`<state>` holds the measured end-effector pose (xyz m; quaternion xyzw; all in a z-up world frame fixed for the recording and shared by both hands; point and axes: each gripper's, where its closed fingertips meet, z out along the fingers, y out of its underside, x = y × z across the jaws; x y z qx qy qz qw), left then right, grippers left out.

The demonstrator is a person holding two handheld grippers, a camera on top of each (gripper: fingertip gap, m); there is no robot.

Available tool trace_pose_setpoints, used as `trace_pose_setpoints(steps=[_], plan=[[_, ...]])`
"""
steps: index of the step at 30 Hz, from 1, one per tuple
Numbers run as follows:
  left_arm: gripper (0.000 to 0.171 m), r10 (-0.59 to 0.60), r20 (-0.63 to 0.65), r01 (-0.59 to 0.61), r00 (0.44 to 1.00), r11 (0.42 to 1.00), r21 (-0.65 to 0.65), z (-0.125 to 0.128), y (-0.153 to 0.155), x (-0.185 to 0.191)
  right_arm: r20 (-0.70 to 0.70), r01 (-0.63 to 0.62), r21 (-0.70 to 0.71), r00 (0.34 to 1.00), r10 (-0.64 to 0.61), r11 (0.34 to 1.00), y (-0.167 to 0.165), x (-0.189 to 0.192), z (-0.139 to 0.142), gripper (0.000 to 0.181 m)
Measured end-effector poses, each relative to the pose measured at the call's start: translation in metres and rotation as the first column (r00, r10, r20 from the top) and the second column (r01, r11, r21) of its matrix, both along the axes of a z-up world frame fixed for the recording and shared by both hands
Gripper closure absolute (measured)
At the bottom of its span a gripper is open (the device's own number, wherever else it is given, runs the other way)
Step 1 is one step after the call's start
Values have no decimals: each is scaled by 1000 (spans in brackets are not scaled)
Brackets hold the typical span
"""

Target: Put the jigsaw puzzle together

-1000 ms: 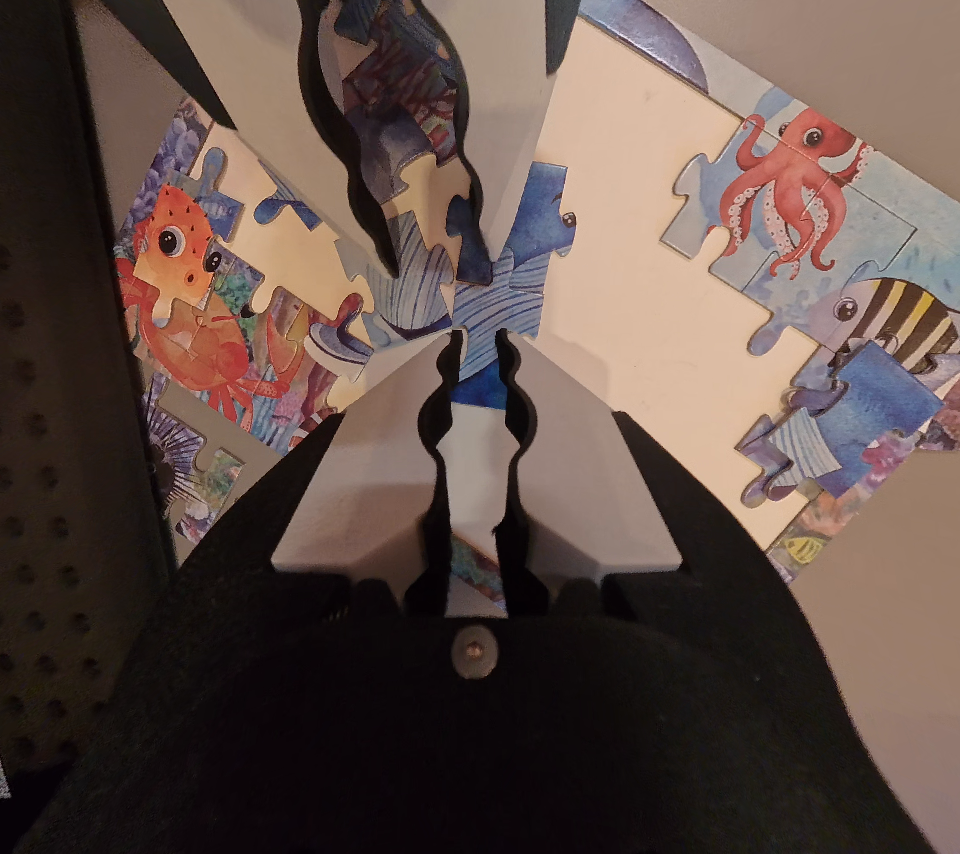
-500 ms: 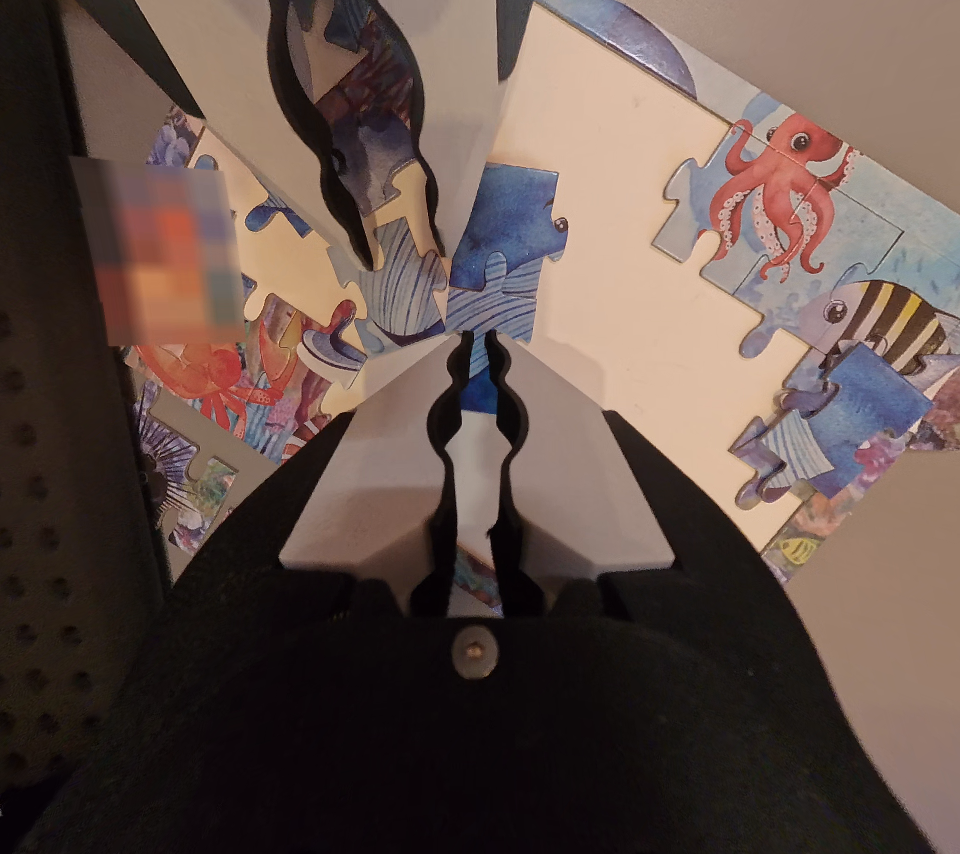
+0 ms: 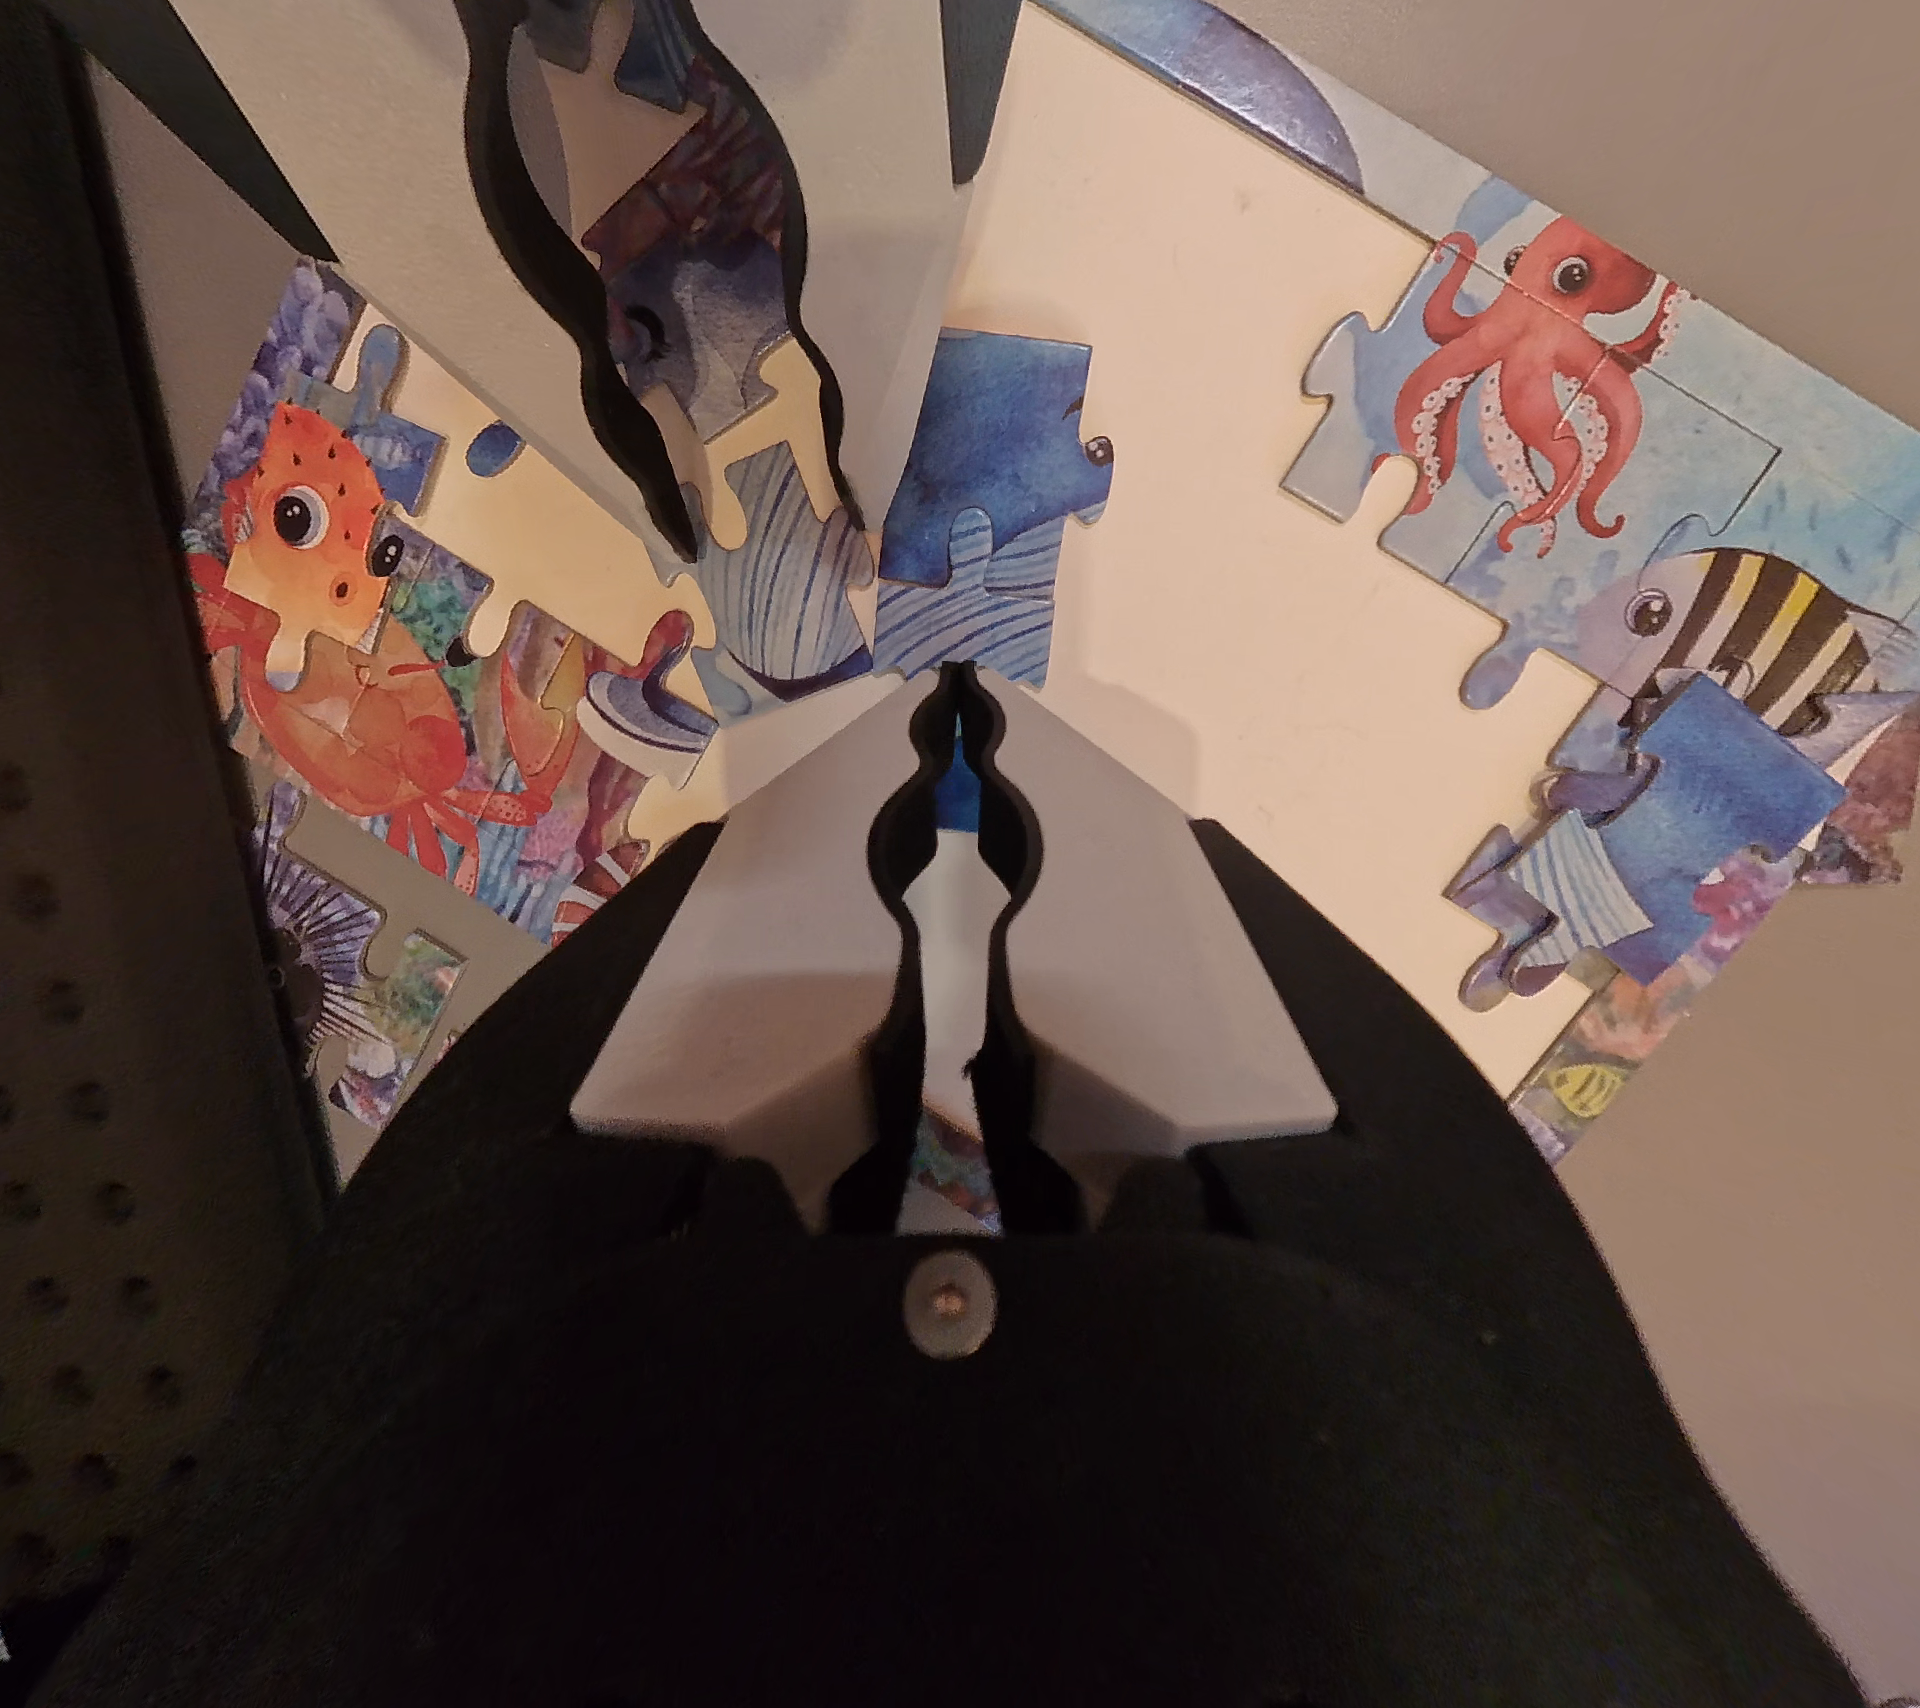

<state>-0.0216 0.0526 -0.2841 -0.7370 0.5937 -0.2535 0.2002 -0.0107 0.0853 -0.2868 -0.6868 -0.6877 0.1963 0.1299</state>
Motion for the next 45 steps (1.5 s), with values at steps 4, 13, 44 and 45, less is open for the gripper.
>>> trace_pose_setpoints(steps=[4, 13, 44, 45], plan=[[143, 1, -2, -1, 1000, 1000, 2, 0, 1, 0, -7, 5, 26, 1000, -5, 1000, 2, -5, 0, 181], [148, 12, -6, -12, 1000, 1000, 5, -1, 3, 0, -45, 18, -4, 999, -18, 1000, 2, -10, 1, 181], [160, 41, -21, -41, 999, 999, 13, -2, 4, -4, -157, 20, -68, 987, -31, 997, 2, -12, 11, 181], [160, 42, -20, -42, 999, 999, 13, -2, 3, -4, -148, 13, -81, 989, -25, 997, -1, -11, 10, 181]])
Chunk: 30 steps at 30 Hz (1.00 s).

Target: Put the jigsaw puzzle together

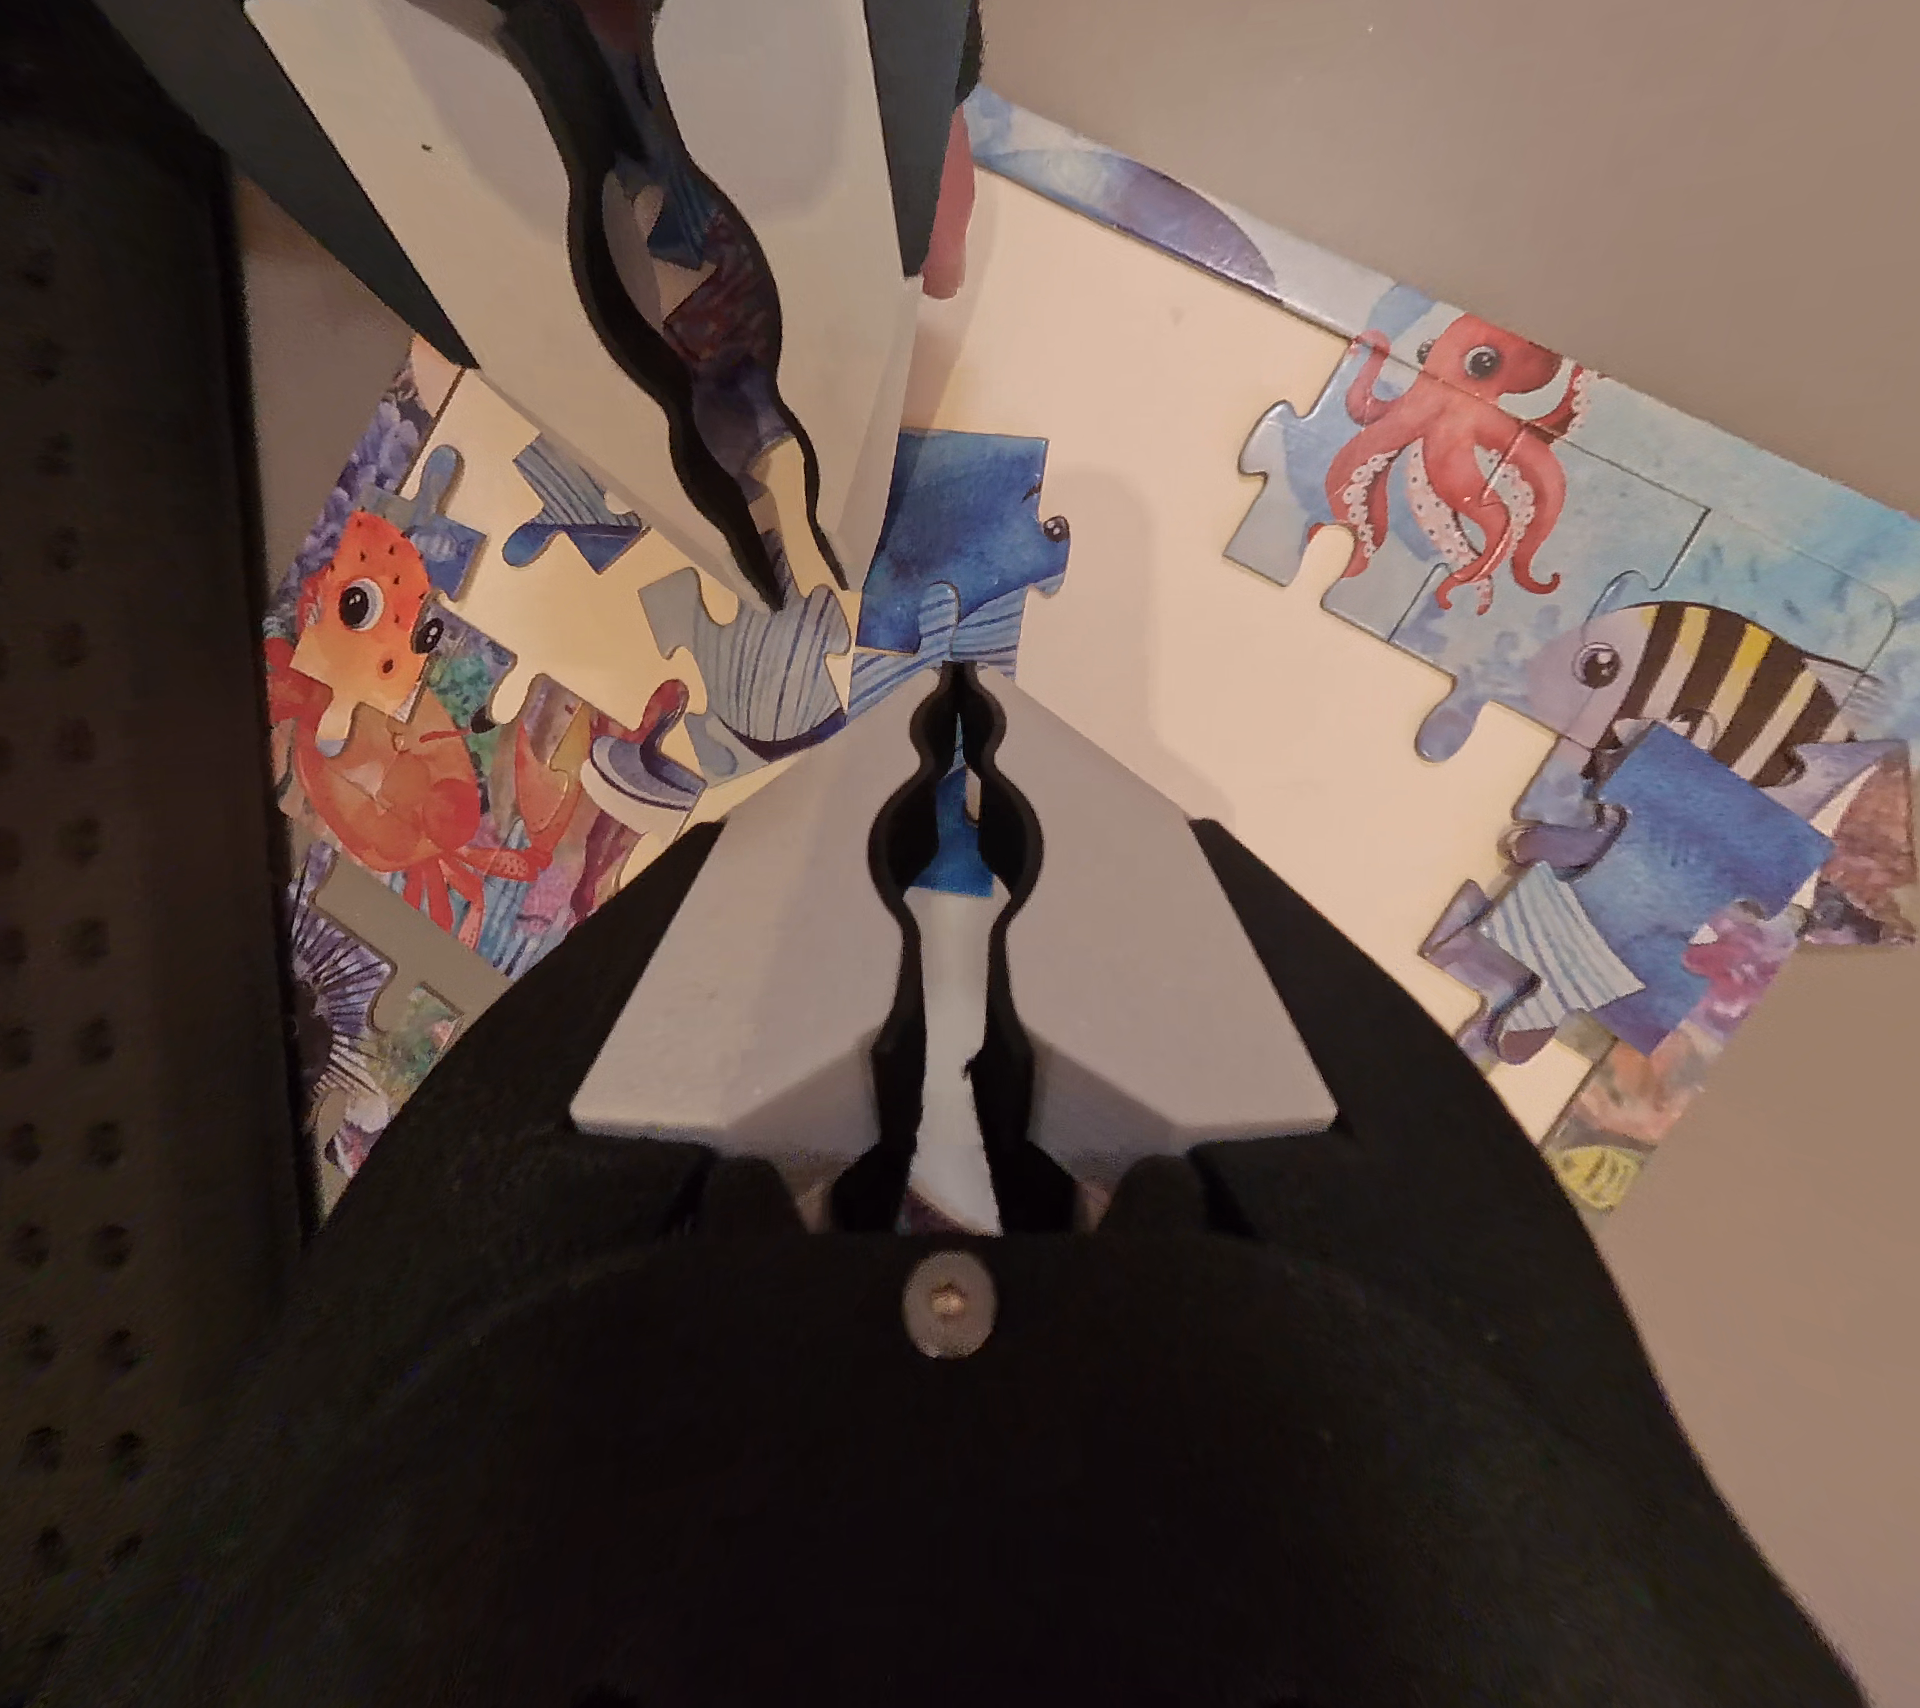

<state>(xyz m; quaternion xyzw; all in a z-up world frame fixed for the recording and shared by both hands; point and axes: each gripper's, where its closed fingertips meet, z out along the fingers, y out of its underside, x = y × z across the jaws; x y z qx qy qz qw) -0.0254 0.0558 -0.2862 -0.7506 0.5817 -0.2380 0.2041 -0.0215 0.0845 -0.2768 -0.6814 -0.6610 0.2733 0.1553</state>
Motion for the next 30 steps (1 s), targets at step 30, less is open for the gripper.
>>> trace_pose_setpoints(steps=[30], plan=[[129, 31, 4, -32, 1000, 996, 87, 0, 5, 5, 18, 113, 58, 993, -114, 992, 19, 12, -1, 181]])
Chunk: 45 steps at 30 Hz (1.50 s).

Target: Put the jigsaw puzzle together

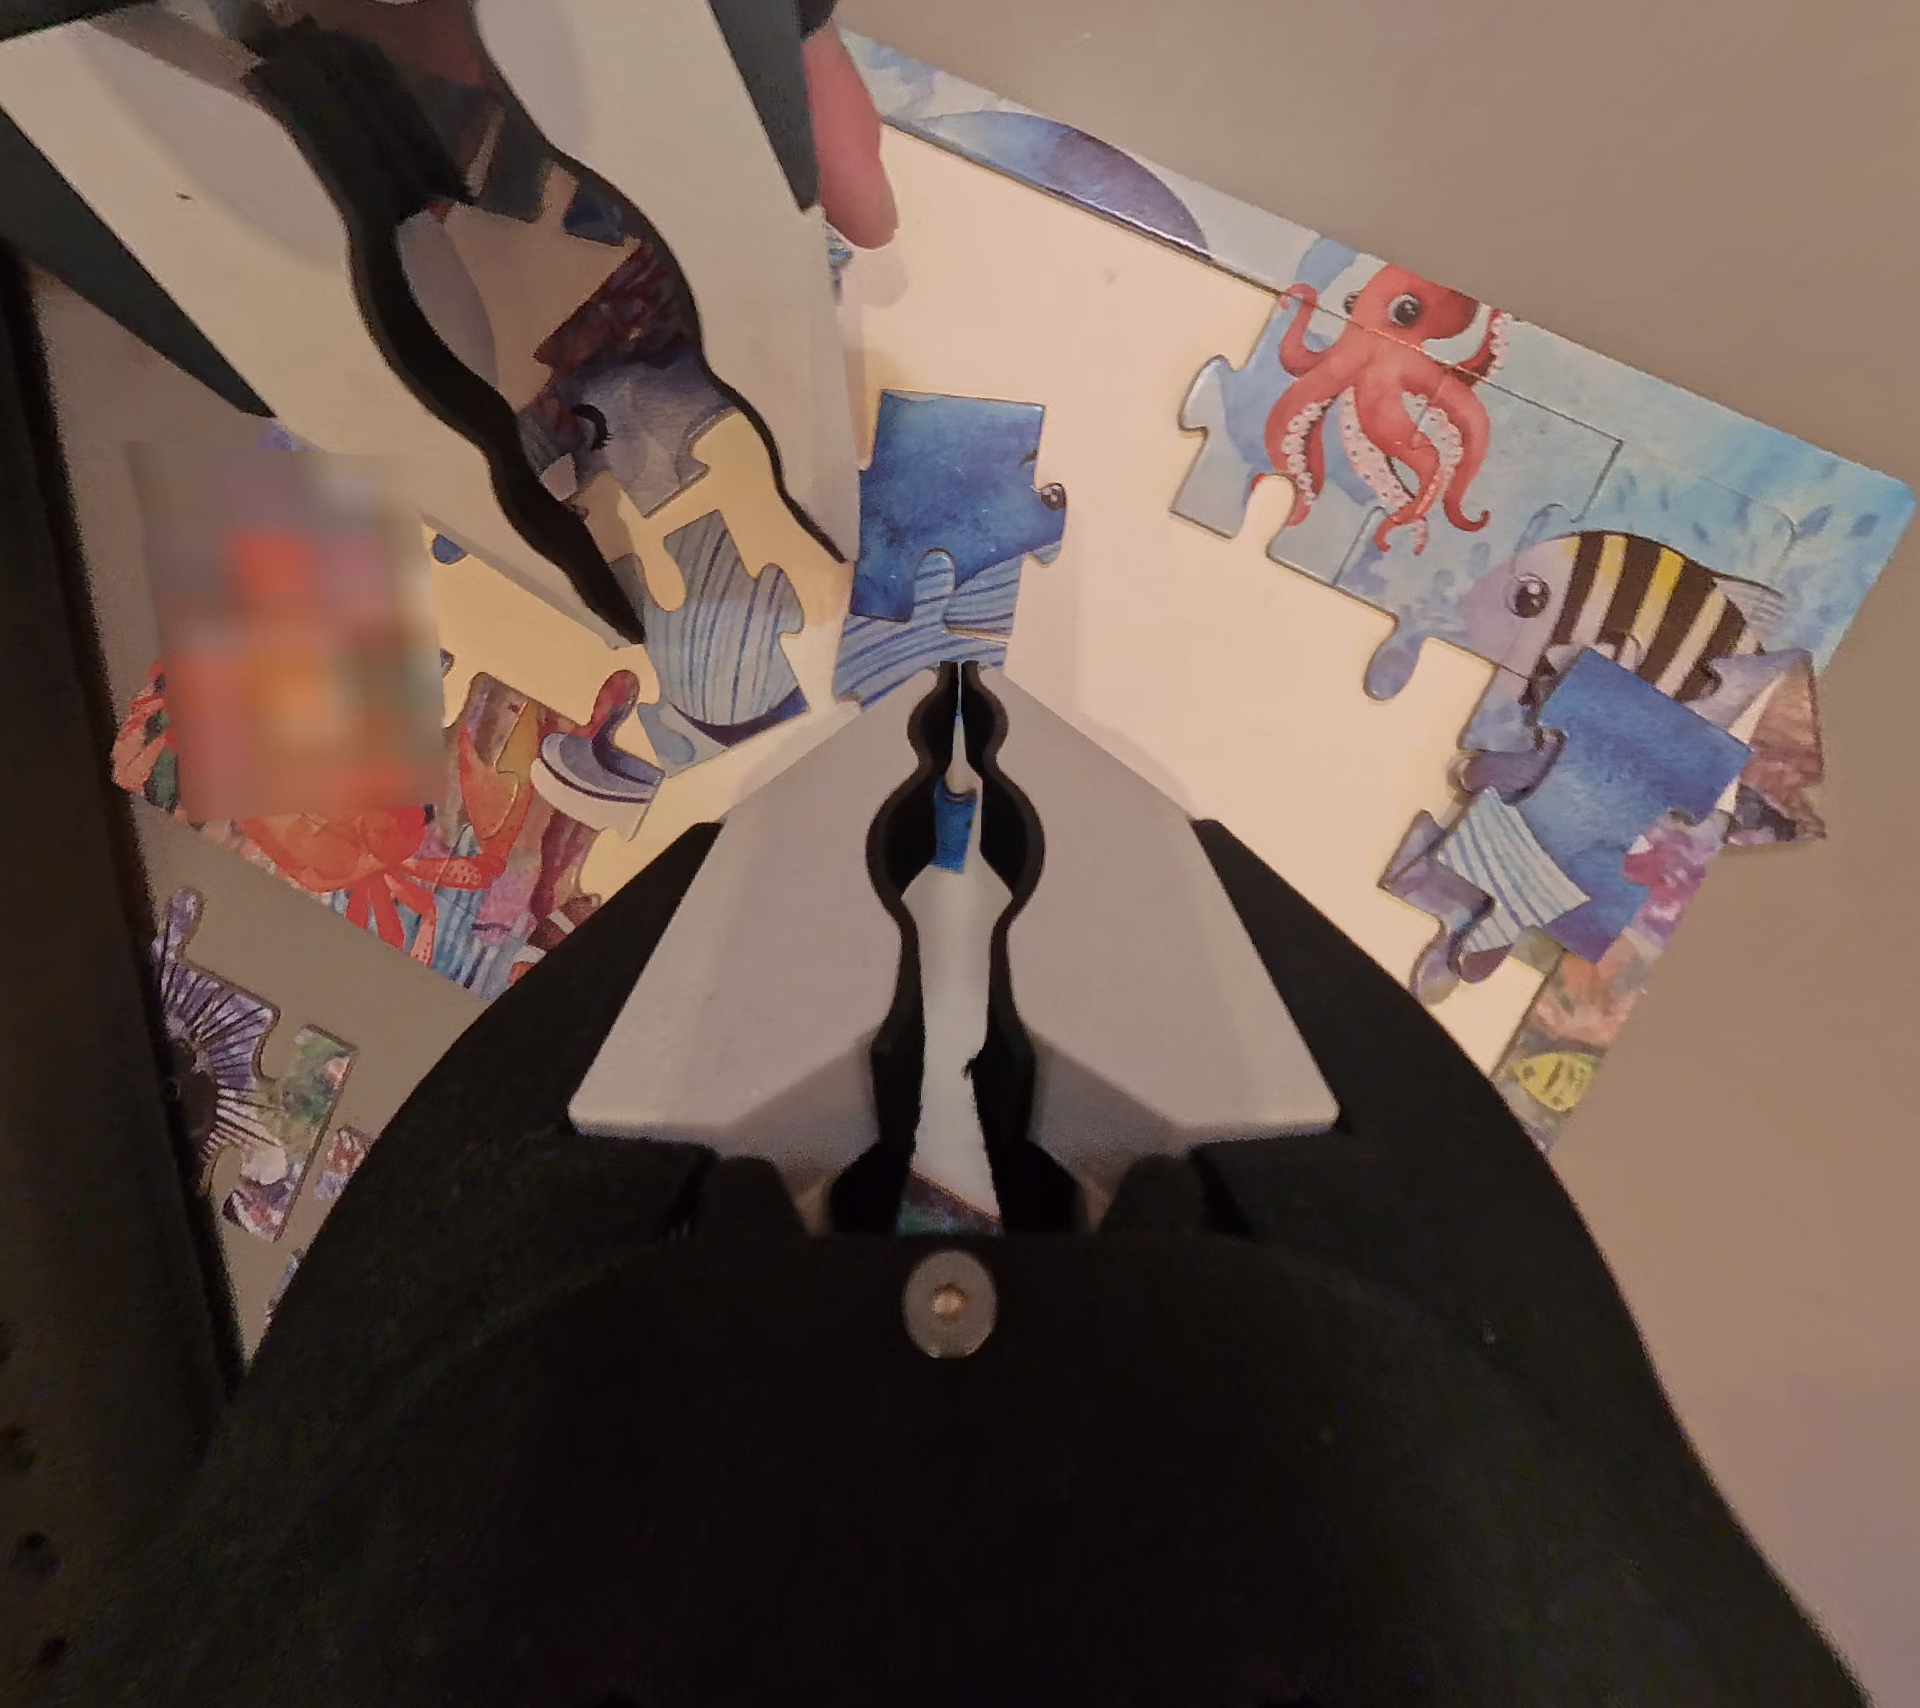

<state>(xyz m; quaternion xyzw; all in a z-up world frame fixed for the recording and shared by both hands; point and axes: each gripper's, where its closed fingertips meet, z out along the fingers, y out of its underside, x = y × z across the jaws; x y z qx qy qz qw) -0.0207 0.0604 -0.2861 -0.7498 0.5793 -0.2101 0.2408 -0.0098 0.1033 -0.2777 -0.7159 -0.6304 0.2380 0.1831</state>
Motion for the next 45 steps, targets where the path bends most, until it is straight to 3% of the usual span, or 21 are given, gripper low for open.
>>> trace_pose_setpoints(steps=[10, 15, 25, 33, 37, 45], plan=[[119, 8, 3, -8, 1000, 1000, 25, -1, 5, 1, 15, 16, 28, 1000, -16, 999, 7, 4, 1, 181], [117, 11, 6, -11, 1000, 1000, 24, -1, 6, 0, 14, -80, -52, 997, 81, 995, -17, 2, -3, 177], [116, 28, -5, -28, 1000, 999, 44, -1, 11, -4, 61, -43, 33, 997, 41, 999, -5, 4, -7, 169], [117, 57, 21, -58, 998, 997, 59, 7, 16, -12, 97, 13, 62, 995, -19, 998, 3, 9, -7, 148], [99, 99, -1, -99, 995, 993, 58, 3, 23, -19, 103, 8, 70, 995, -15, 997, 2, 7, -10, 151], [91, 135, 10, -135, 991, 990, 28, -2, 28, -19, 98, -4, 92, 995, -5, 996, 2, 4, -11, 154]])
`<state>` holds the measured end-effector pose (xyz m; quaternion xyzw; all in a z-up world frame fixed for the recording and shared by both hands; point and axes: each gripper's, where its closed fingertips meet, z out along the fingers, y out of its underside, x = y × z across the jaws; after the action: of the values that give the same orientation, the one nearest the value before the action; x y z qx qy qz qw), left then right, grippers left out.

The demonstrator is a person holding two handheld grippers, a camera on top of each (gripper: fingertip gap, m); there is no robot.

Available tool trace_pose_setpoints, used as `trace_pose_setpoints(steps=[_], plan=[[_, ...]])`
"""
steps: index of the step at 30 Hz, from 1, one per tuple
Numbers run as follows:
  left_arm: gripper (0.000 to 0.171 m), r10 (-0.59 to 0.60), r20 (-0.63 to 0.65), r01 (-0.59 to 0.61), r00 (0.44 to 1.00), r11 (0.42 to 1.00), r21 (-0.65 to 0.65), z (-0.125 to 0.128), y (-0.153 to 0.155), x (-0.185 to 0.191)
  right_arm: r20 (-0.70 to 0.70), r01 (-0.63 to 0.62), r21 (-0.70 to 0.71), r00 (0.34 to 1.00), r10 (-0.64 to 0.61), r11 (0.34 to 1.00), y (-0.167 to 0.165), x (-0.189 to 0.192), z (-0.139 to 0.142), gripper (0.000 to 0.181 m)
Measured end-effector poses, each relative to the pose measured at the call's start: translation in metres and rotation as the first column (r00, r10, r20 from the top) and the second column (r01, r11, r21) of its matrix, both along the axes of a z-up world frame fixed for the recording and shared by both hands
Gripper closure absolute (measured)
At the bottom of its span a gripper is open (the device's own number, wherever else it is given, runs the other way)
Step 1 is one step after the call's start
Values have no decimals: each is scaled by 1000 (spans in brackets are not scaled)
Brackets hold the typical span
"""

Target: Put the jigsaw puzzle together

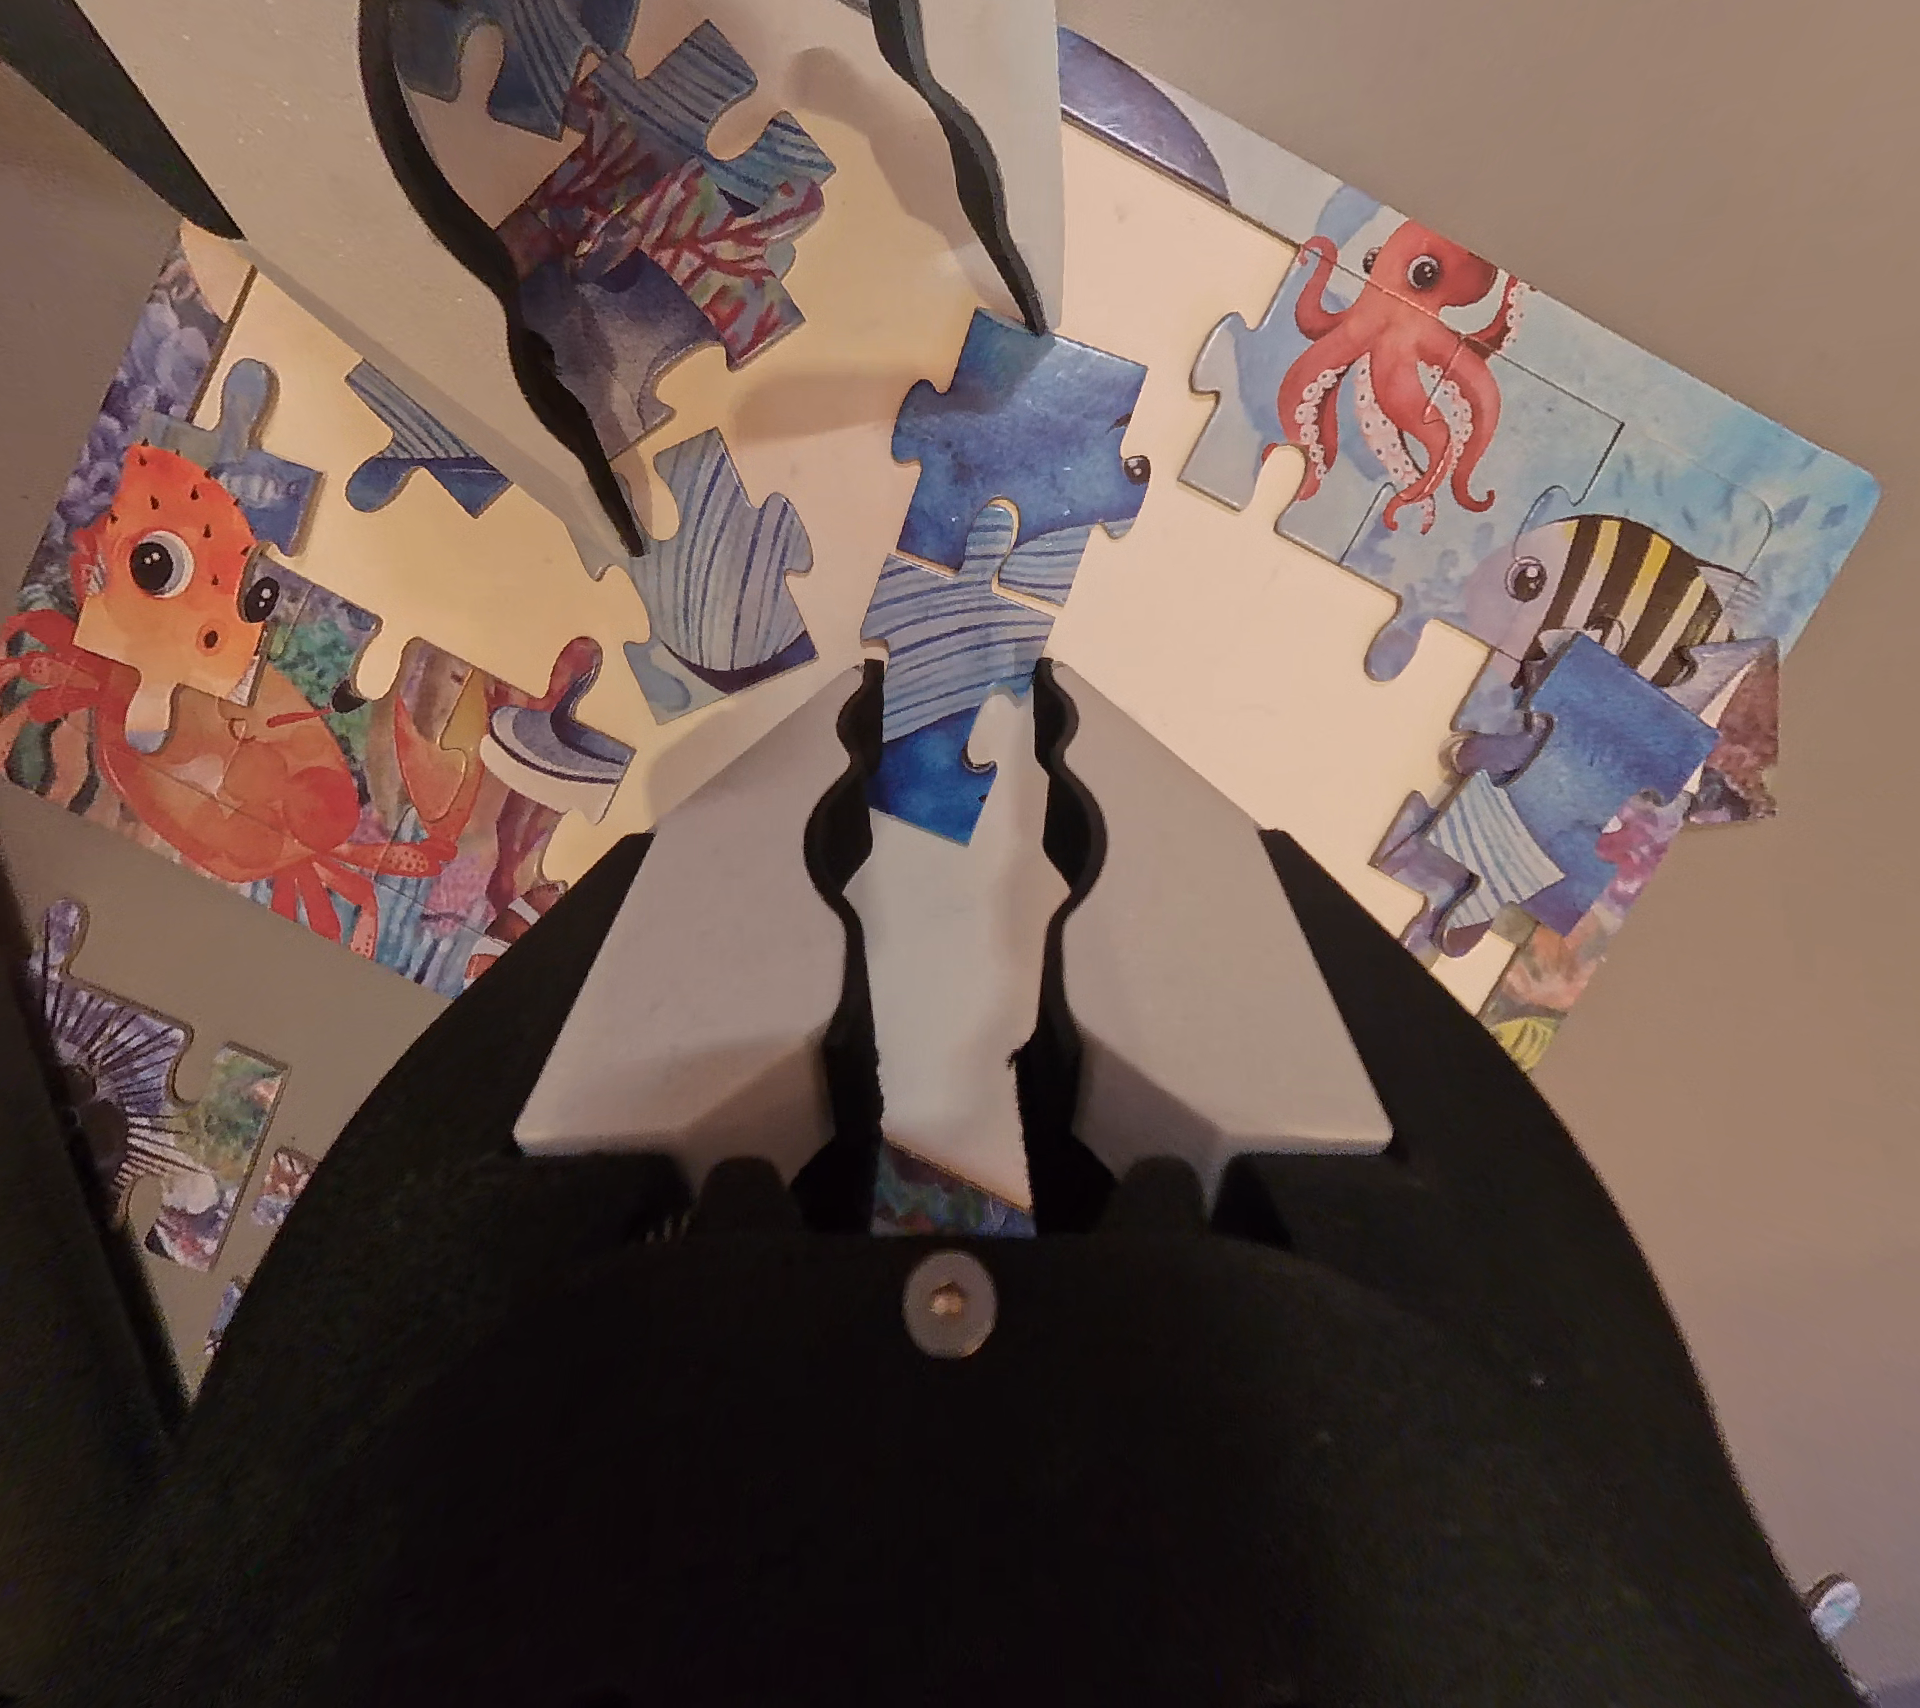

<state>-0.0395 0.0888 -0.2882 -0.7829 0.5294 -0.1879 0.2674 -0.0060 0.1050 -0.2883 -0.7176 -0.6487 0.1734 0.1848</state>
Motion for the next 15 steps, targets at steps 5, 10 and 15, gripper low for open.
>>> trace_pose_setpoints(steps=[5, 10, 15], plan=[[90, 5, -1, -5, 1000, 1000, -5, -2, 1, 0, -4, -6, 3, 1000, 6, 1000, 0, 0, 0, 154], [90, 2, -1, -2, 1000, 1000, -3, -2, 1, 0, -4, -9, 22, 1000, 9, 1000, 3, 0, 0, 154], [90, -1, -2, 1, 1000, 1000, -3, -2, 0, 0, 7, -28, 41, 1000, 28, 999, 4, 4, 1, 154]])
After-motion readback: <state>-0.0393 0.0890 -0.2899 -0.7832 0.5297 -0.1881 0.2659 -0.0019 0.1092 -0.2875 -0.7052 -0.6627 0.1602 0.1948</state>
